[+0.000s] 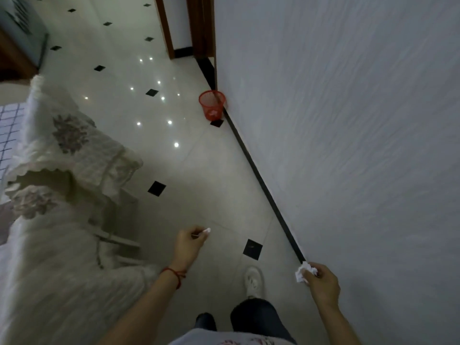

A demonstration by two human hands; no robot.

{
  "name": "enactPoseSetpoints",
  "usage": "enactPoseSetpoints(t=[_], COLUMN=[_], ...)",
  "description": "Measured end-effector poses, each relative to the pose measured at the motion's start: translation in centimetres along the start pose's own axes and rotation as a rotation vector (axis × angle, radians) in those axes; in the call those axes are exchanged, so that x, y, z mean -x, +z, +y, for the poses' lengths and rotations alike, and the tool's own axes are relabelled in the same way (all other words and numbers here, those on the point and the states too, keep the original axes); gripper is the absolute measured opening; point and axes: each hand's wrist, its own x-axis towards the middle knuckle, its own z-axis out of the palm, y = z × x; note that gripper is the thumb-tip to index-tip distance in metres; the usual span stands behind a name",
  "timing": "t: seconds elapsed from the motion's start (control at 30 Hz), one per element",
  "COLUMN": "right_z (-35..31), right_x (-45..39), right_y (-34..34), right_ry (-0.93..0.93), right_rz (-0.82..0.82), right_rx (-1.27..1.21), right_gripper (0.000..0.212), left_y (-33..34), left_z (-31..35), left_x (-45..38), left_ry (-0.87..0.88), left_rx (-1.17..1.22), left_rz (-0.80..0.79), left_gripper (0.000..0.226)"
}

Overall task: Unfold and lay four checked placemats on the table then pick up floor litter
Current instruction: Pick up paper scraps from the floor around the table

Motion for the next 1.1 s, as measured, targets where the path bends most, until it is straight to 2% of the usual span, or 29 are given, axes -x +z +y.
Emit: enactPoseSetpoints(t=[0.13, 0.23, 0.4, 0.57, 0.73, 0.8, 0.97, 1.1], right_z=[-5.9, -11.5, -19.5, -25.9, -32.5, -35.2, -41.2, -44.9], right_x=[-7.7, -13.4, -20.5, -25.9, -30.3, -31.9, -36.8, -41.3], right_y=[1.0, 3.2, 9.2, 16.4, 22.8, 24.8, 29.9, 33.8], right_ry=[-0.072, -0.113, -0.177, -0.21, -0.19, -0.168, -0.139, -0.124], right_rz=[-0.1, -0.167, -0.278, -0.312, -0.28, -0.255, -0.232, -0.24], right_rx=[0.082, 0.122, 0.212, 0.238, 0.233, 0.228, 0.223, 0.257], right_gripper=[0.006, 0.01, 0.004, 0.014, 0.004, 0.006, 0.009, 0.013], left_y=[1.2, 1.6, 0.0, -2.9, -6.8, -8.6, -12.4, -13.8], left_z=[1.8, 3.0, 4.7, 4.4, 5.8, 7.2, 12.5, 16.3], left_x=[-4.9, -7.7, -11.8, -18.6, -29.0, -34.0, -48.0, -58.6], left_ry=[-0.101, -0.169, -0.277, -0.35, -0.37, -0.36, -0.253, -0.164], left_rx=[0.03, 0.036, 0.037, 0.062, 0.034, 0.059, 0.116, 0.101], left_rz=[0.089, 0.15, 0.282, 0.33, 0.336, 0.312, 0.248, 0.303], left_gripper=[0.02, 0.024, 0.024, 0.017, 0.025, 0.024, 0.025, 0.018])
